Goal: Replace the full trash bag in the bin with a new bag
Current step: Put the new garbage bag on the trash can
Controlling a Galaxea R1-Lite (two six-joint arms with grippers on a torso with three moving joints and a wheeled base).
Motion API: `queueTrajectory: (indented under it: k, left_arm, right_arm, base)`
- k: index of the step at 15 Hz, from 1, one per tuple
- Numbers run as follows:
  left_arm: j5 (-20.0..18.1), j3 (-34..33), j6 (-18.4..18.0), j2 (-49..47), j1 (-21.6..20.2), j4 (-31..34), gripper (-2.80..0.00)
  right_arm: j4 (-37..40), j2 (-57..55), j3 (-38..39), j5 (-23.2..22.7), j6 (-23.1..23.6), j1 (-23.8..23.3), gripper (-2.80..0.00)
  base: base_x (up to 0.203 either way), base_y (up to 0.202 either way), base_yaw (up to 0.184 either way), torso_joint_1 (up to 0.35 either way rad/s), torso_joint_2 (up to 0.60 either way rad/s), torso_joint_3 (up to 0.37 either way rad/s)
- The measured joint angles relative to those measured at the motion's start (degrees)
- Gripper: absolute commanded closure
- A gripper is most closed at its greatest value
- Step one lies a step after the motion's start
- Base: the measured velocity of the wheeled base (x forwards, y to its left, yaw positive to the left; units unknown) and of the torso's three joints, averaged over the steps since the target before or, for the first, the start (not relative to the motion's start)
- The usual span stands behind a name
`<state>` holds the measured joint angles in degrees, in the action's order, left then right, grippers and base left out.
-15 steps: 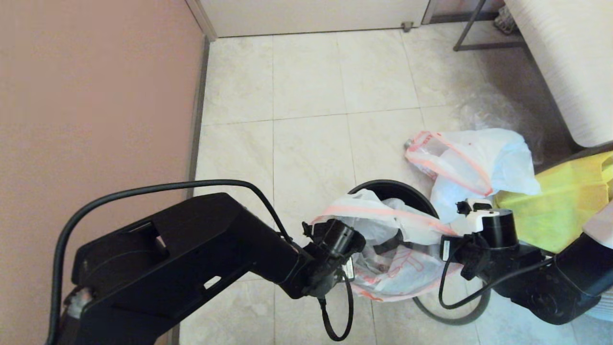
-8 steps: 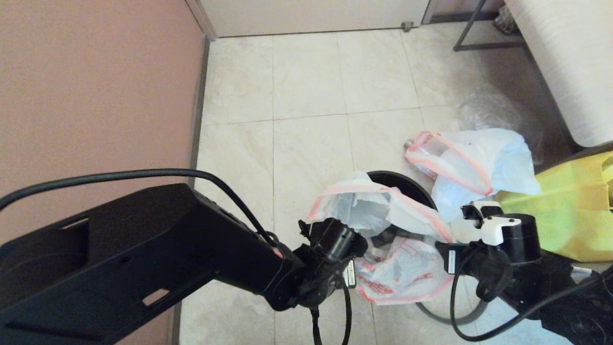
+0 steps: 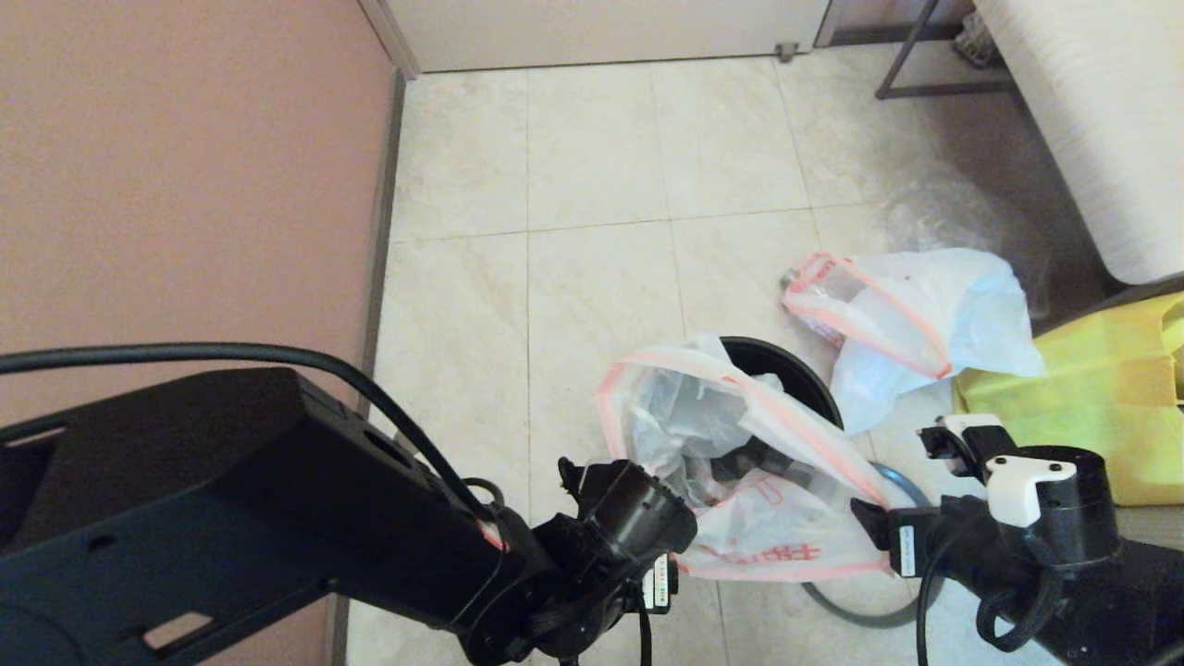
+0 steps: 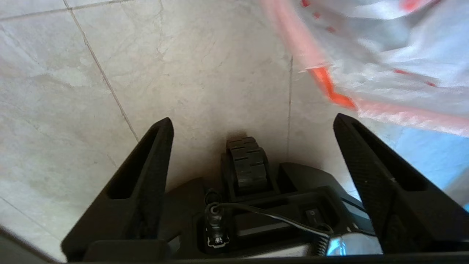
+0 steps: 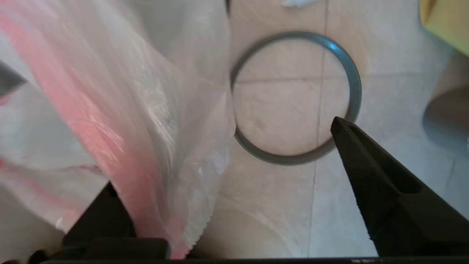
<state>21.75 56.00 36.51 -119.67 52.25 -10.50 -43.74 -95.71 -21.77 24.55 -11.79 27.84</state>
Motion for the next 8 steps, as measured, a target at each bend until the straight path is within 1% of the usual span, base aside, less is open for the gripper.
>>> queueTrajectory:
  k: [3,6,8]
  left_arm:
    - [-0.04,-0.44,0.01,2.74,0.26,0.25,-2.80]
    - [-0.11,-0.16,-0.13,4.59,-0.05,0.41,-2.80]
    - [-1.54,1.13,-0.16,4.83,-0.10,0.34,-2.80]
  right_arm:
    - [0.42,4.41,2.70,-0.60,0.38,3.46,-2.80]
    - [1.63,5.61,5.49,-2.52,1.87,4.36,-2.80]
    - [1.62,5.72,5.63,-4.23,1.98,4.40,-2.80]
  base:
    - [0.000,0.000,0.000,0.000,0.00,0.000]
    - [0.000,0.000,0.000,0.000,0.00,0.000]
    - [0.000,0.000,0.000,0.000,0.00,0.000]
